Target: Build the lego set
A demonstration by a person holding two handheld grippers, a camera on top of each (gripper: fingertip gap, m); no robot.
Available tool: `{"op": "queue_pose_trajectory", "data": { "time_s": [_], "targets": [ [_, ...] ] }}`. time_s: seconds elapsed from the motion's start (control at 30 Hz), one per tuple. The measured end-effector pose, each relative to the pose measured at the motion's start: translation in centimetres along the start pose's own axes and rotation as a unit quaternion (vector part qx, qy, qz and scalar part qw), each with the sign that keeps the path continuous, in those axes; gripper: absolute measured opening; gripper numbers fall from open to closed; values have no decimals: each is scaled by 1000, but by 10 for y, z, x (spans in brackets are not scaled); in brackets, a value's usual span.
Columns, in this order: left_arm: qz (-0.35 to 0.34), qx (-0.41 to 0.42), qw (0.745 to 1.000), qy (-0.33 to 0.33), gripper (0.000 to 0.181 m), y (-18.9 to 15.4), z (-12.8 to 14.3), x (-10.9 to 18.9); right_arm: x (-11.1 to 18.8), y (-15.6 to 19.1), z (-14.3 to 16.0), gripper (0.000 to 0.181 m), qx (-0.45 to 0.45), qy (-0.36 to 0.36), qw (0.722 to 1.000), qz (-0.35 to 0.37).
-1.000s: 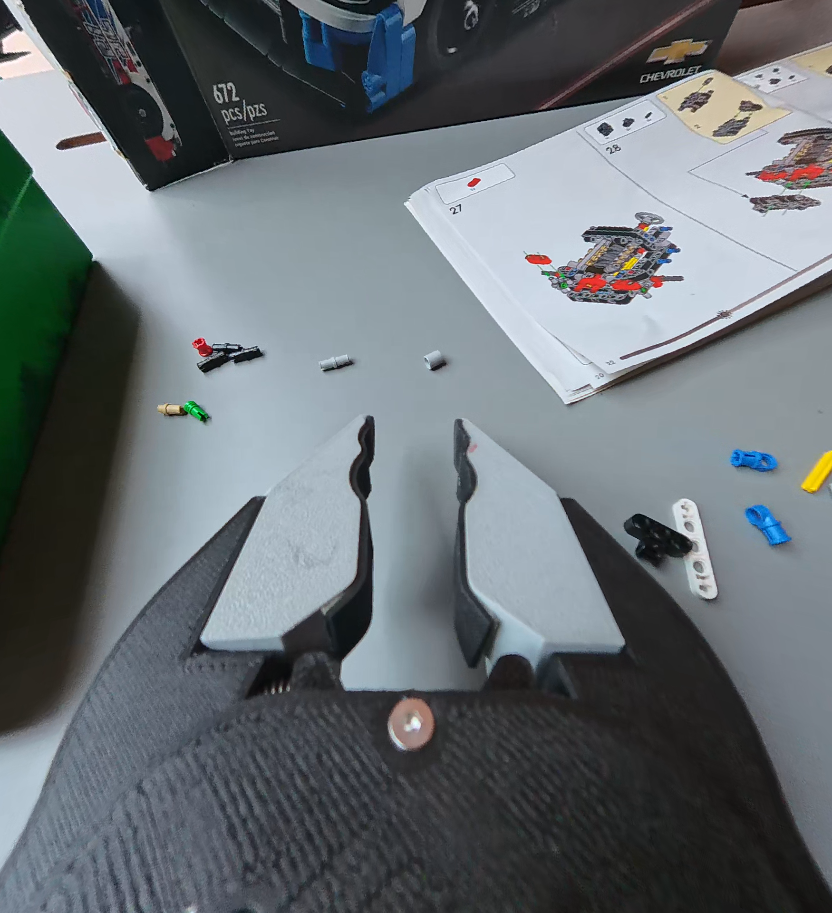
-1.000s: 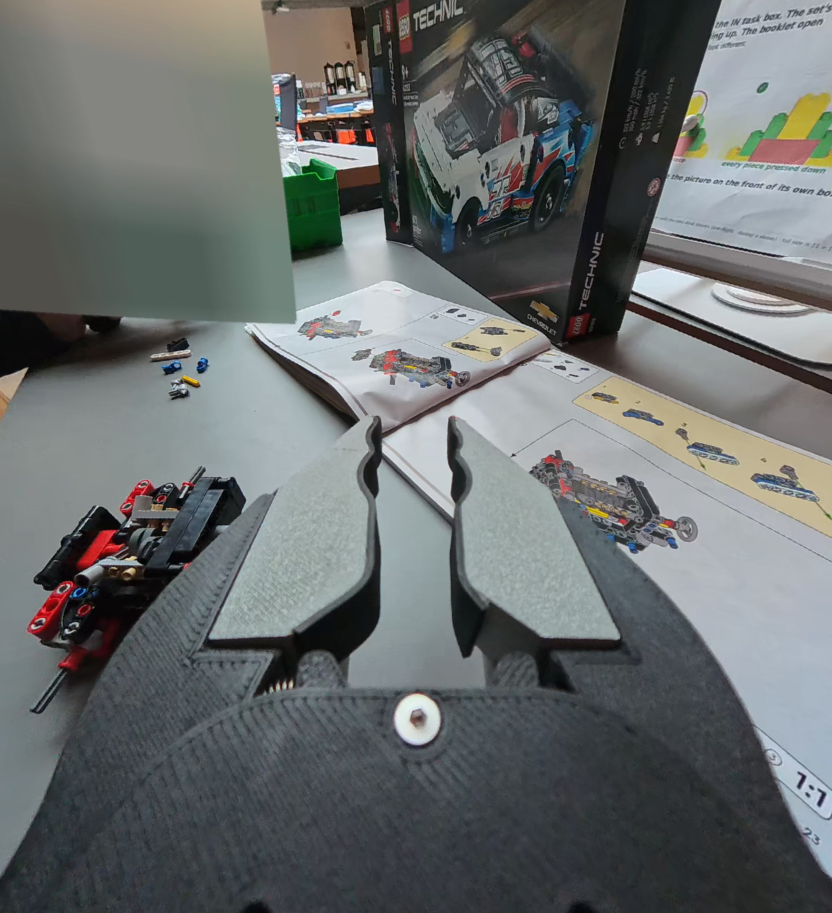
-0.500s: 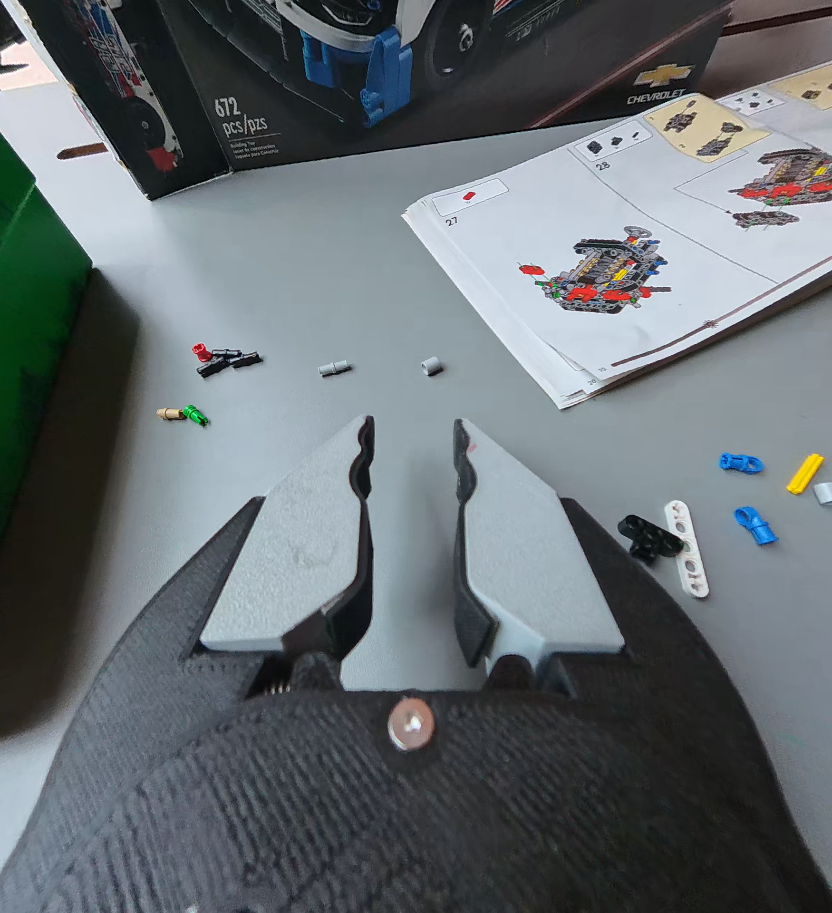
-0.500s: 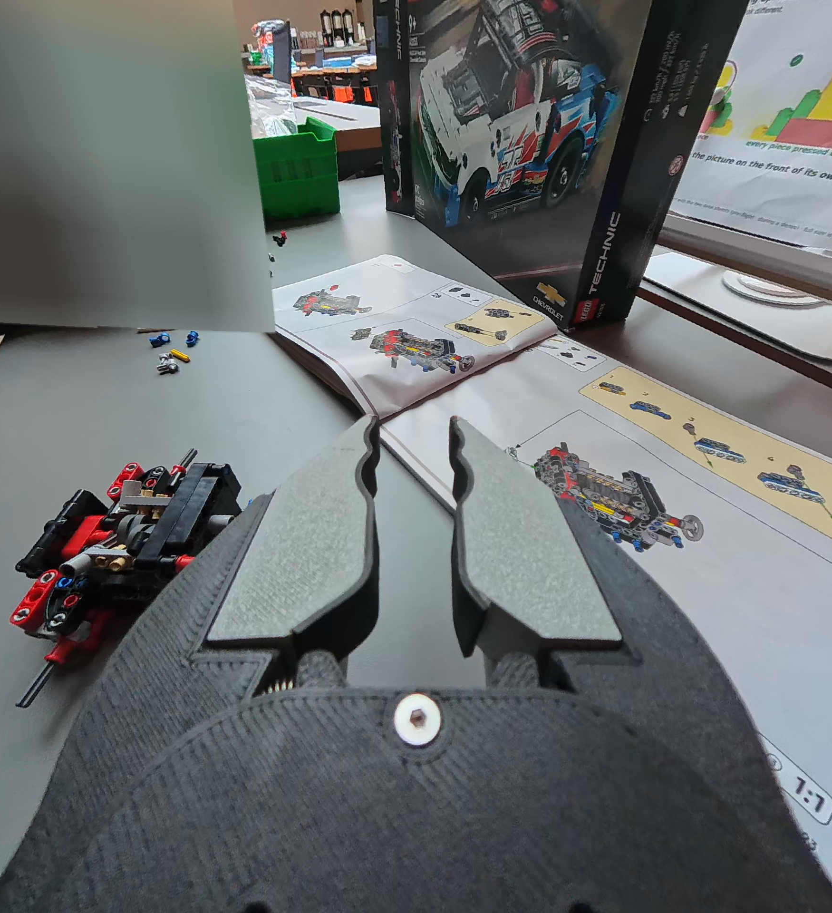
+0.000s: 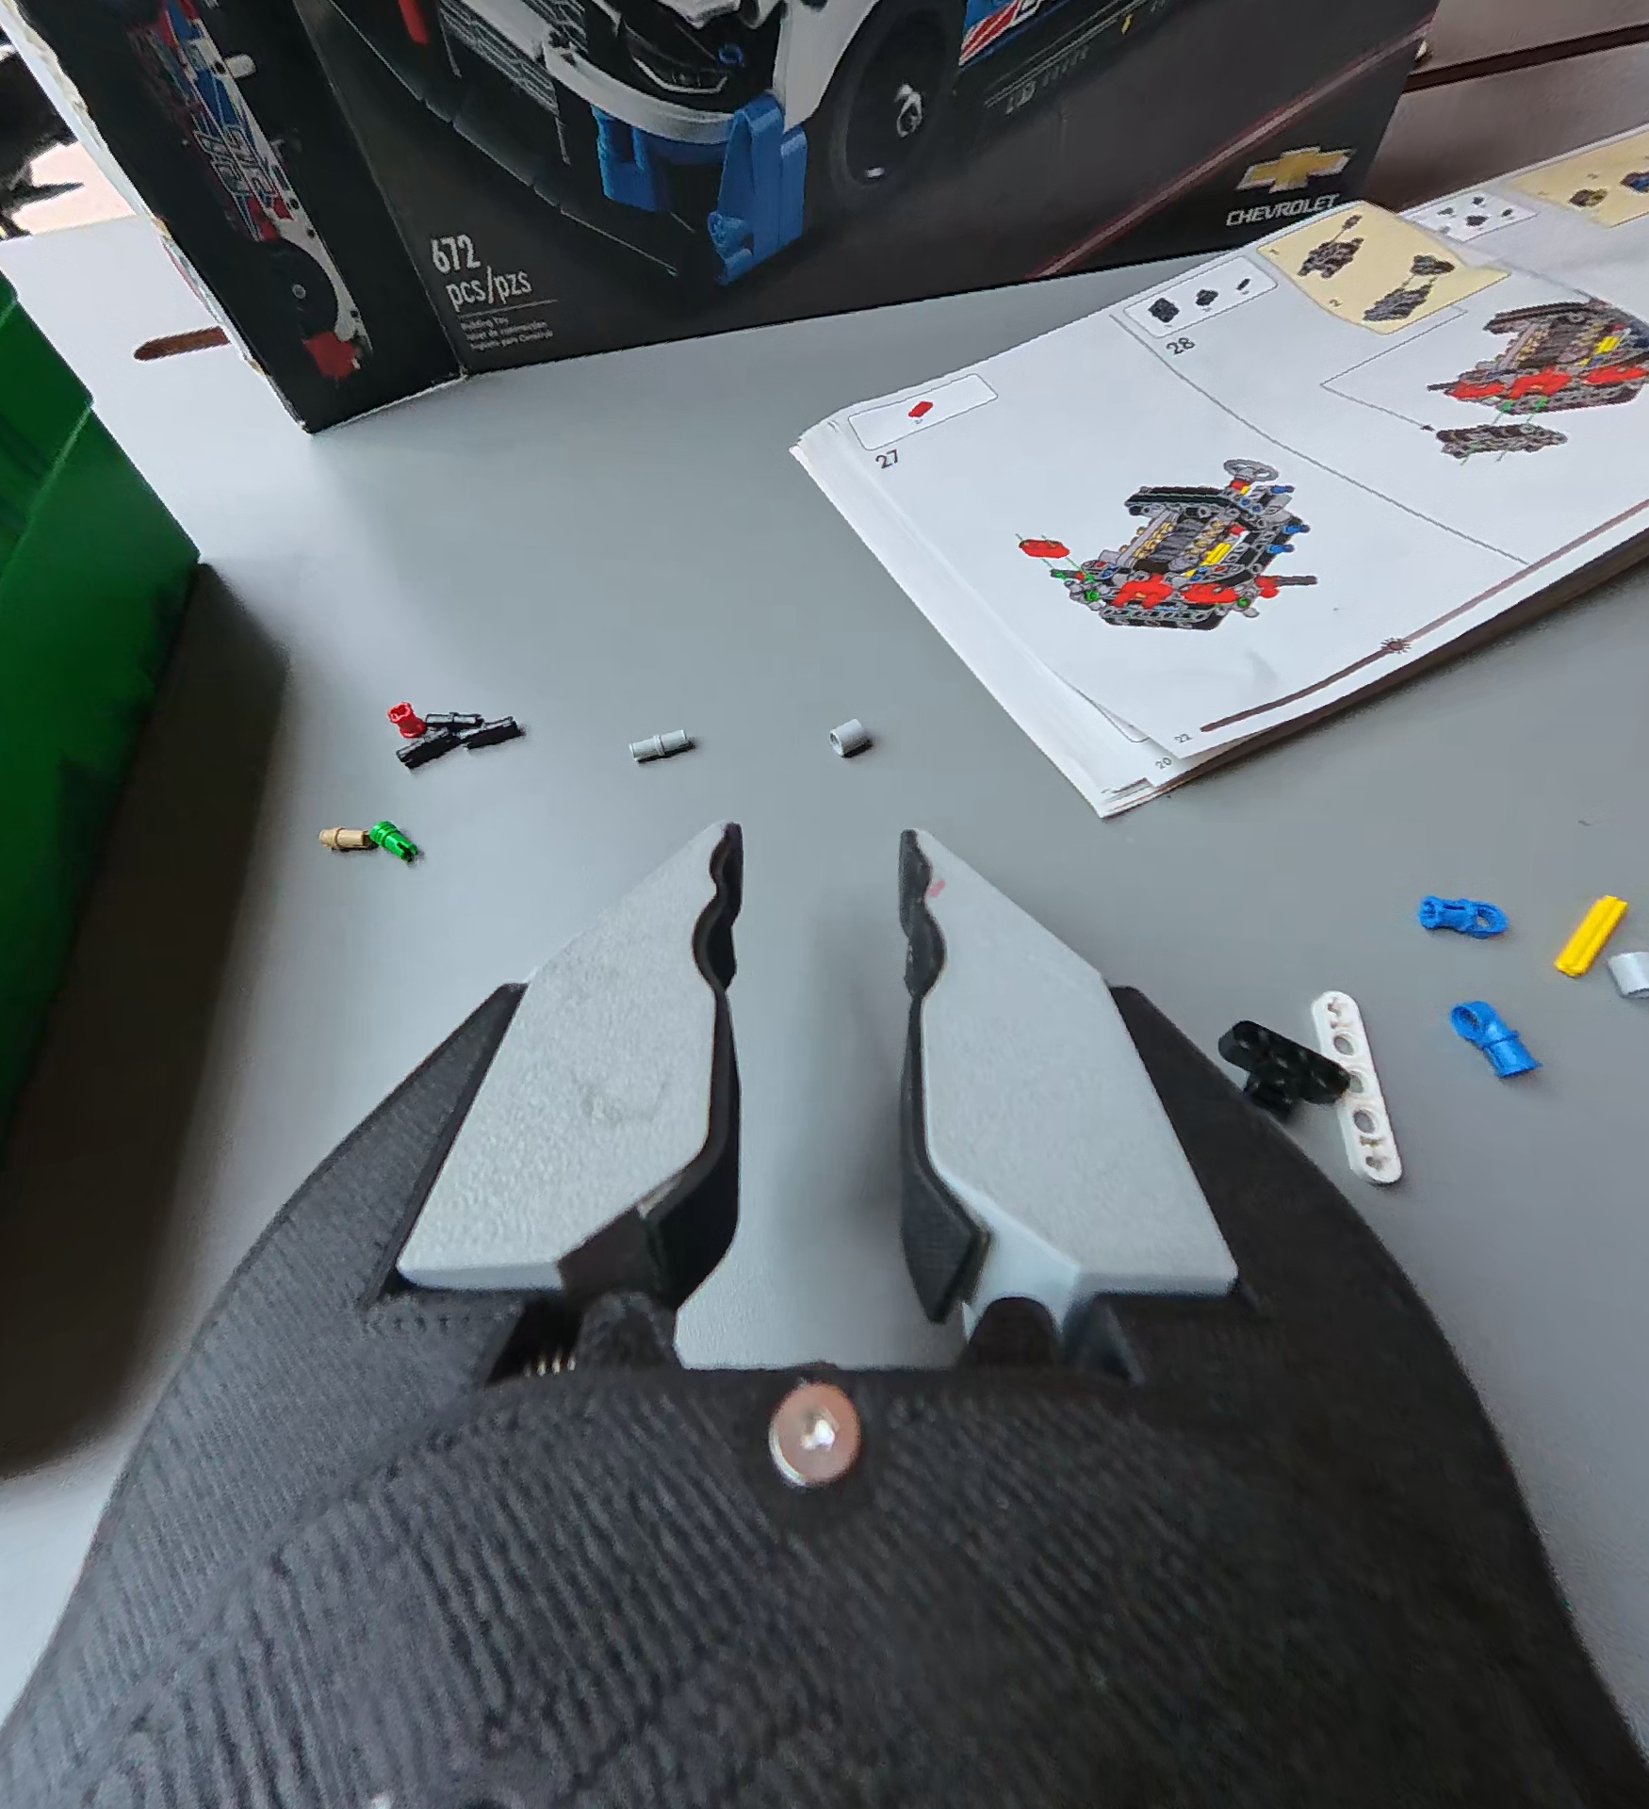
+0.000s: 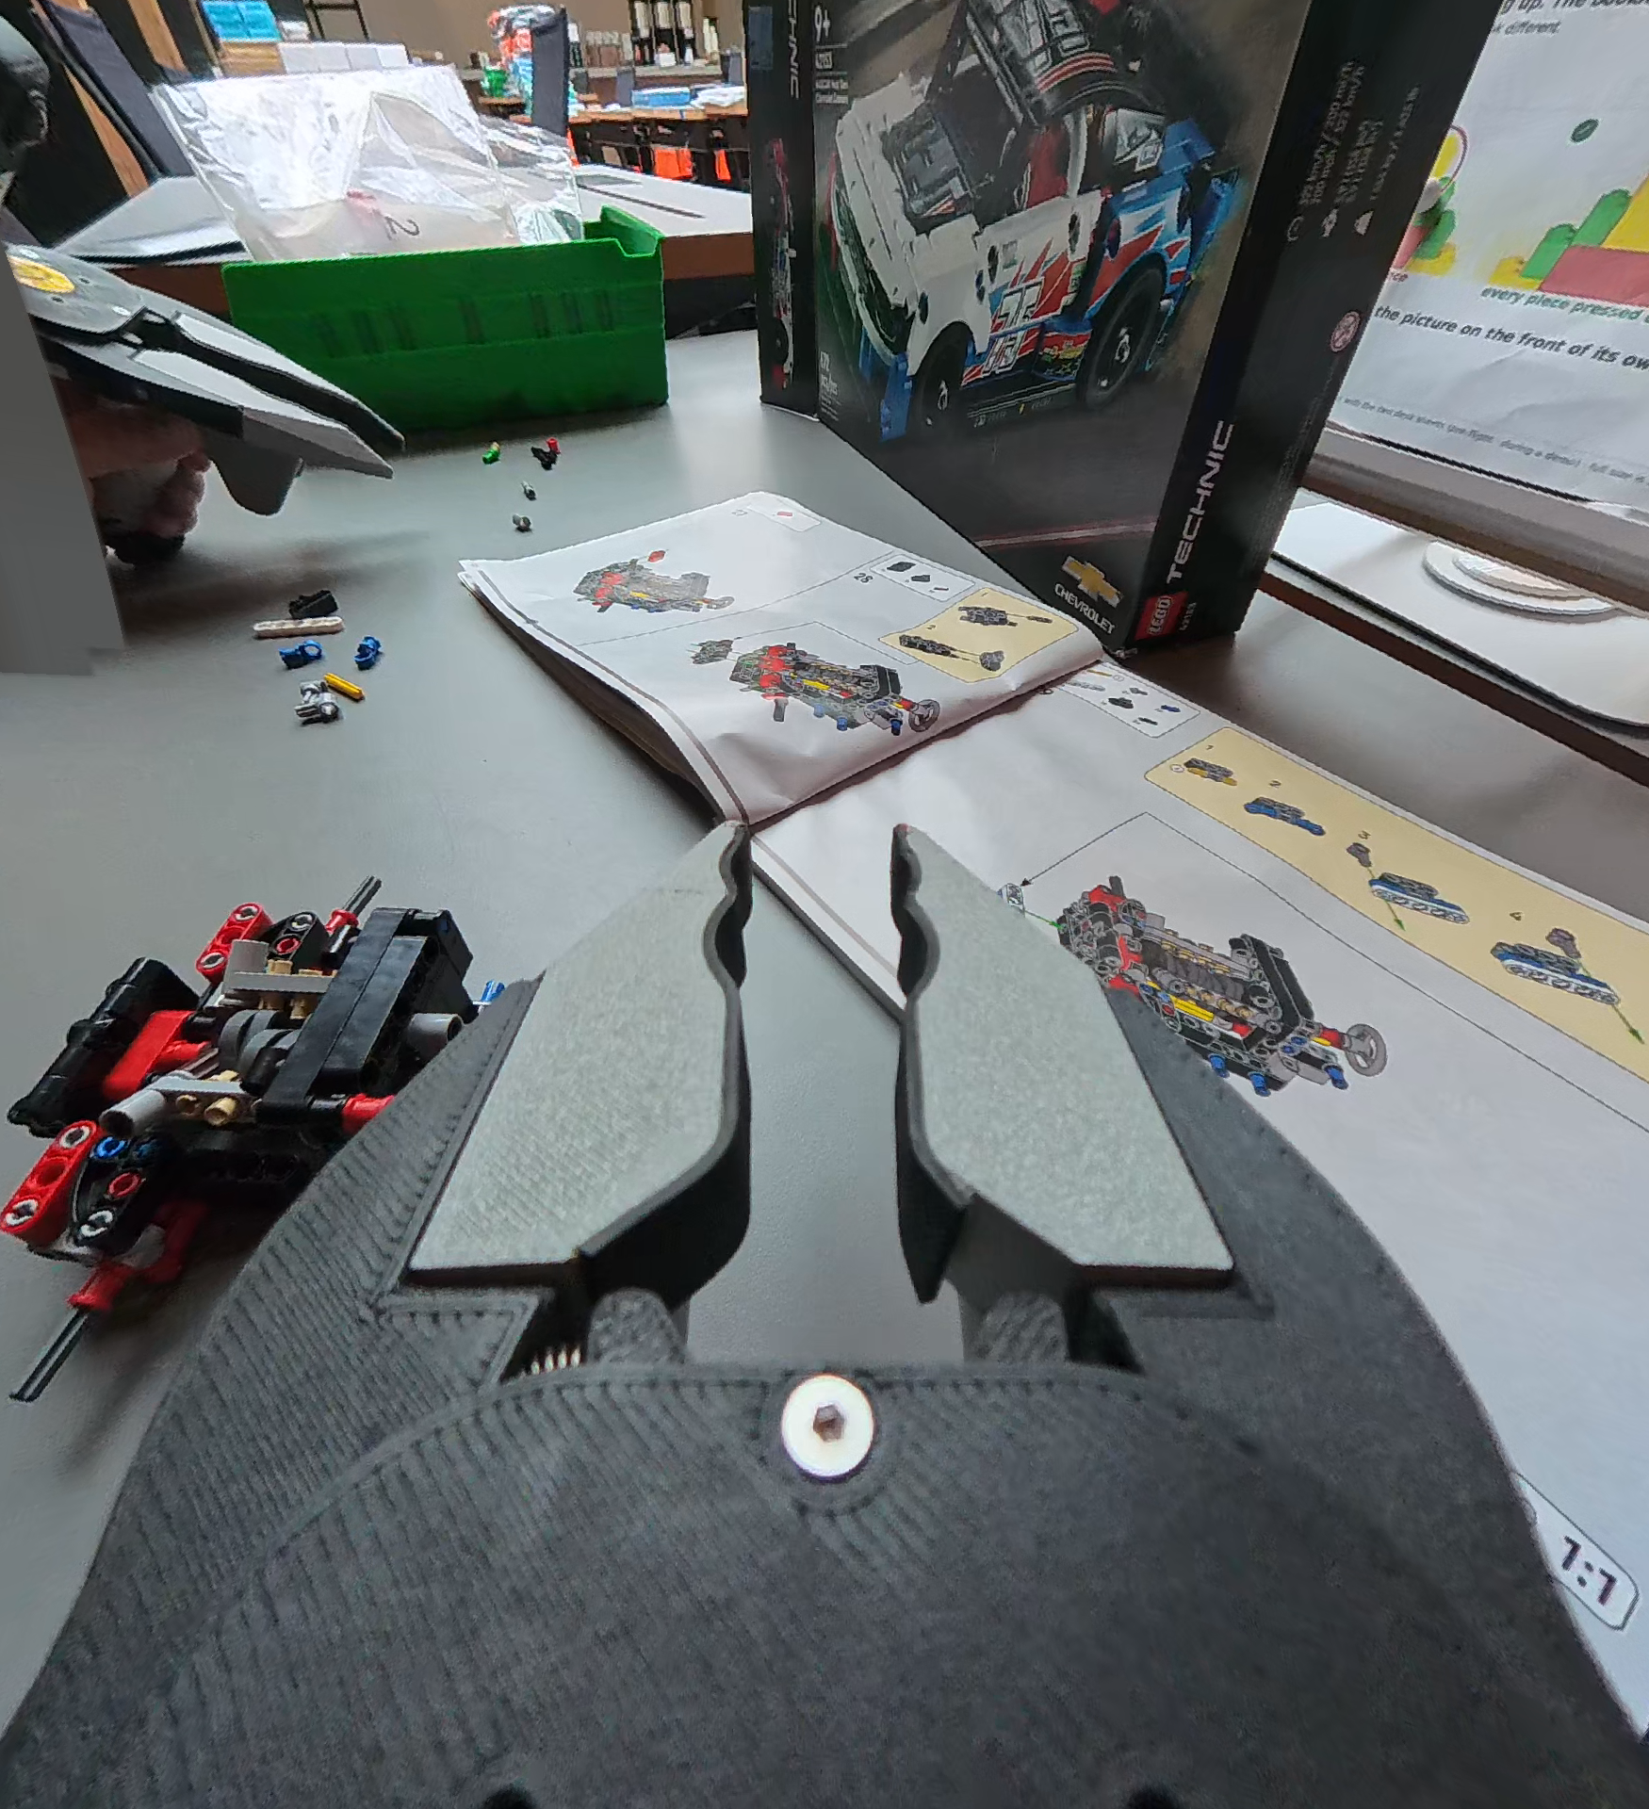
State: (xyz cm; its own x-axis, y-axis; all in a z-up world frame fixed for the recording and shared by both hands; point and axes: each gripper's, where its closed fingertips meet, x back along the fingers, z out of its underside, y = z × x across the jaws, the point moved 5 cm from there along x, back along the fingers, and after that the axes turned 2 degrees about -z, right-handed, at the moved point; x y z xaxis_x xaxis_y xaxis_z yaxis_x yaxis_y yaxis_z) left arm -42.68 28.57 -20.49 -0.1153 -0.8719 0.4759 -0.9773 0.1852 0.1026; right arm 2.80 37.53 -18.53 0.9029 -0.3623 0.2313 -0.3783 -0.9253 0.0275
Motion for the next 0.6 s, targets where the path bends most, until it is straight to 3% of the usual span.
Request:
{"op": "queue_pose_trajectory", "data": {
  "time_s": [0.6],
  "targets": [
    [-9, 5, 1000, 6, 27, 2, 1, -2, -2, 0, 1, 26, -1, 9, 1000, 1]
  ]
}}
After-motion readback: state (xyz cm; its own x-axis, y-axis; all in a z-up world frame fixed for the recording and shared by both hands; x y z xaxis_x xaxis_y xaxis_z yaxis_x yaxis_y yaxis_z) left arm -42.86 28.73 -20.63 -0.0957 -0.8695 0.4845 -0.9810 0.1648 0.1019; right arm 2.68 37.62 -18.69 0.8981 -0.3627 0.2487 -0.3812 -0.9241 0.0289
